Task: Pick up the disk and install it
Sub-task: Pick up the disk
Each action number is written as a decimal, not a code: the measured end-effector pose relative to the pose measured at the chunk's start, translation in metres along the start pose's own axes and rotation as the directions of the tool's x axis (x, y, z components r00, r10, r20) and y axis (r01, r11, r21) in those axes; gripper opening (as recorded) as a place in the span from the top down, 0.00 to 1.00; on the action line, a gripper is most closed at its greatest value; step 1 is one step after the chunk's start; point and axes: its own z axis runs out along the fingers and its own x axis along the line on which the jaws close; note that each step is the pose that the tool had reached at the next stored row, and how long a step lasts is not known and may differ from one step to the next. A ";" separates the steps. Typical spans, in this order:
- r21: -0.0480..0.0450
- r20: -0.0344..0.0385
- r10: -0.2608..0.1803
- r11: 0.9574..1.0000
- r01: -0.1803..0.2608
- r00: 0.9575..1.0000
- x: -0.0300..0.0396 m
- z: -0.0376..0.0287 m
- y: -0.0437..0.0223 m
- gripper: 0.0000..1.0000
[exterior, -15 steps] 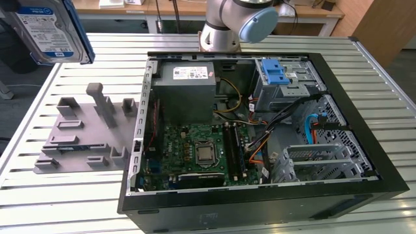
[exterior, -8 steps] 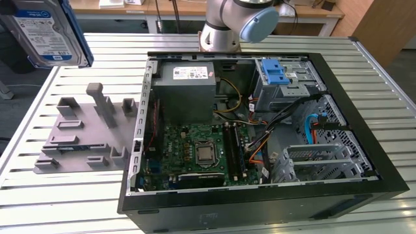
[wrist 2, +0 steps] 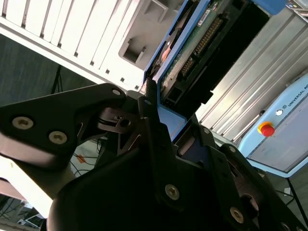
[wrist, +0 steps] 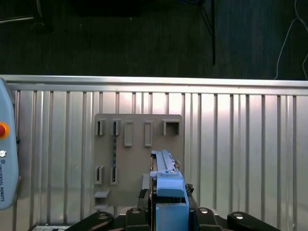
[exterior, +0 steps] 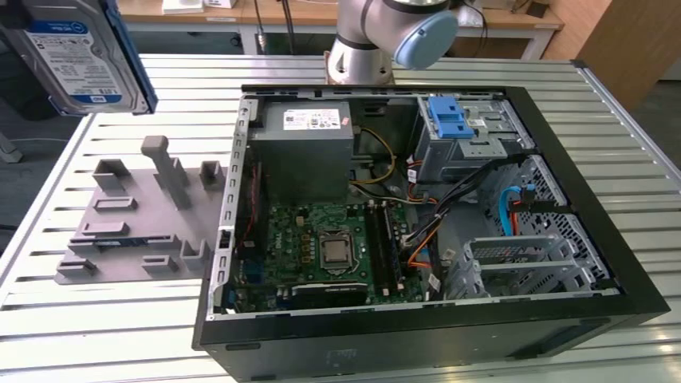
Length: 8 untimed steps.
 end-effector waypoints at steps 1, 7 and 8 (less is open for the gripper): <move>0.000 0.000 0.000 1.000 0.000 1.000 0.0008 -0.0001 -0.0015 0.64; 0.000 0.000 0.000 1.000 0.000 1.000 0.0023 -0.0002 -0.0100 0.64; 0.000 0.000 0.000 1.000 0.000 1.000 0.0024 -0.0003 -0.0112 0.64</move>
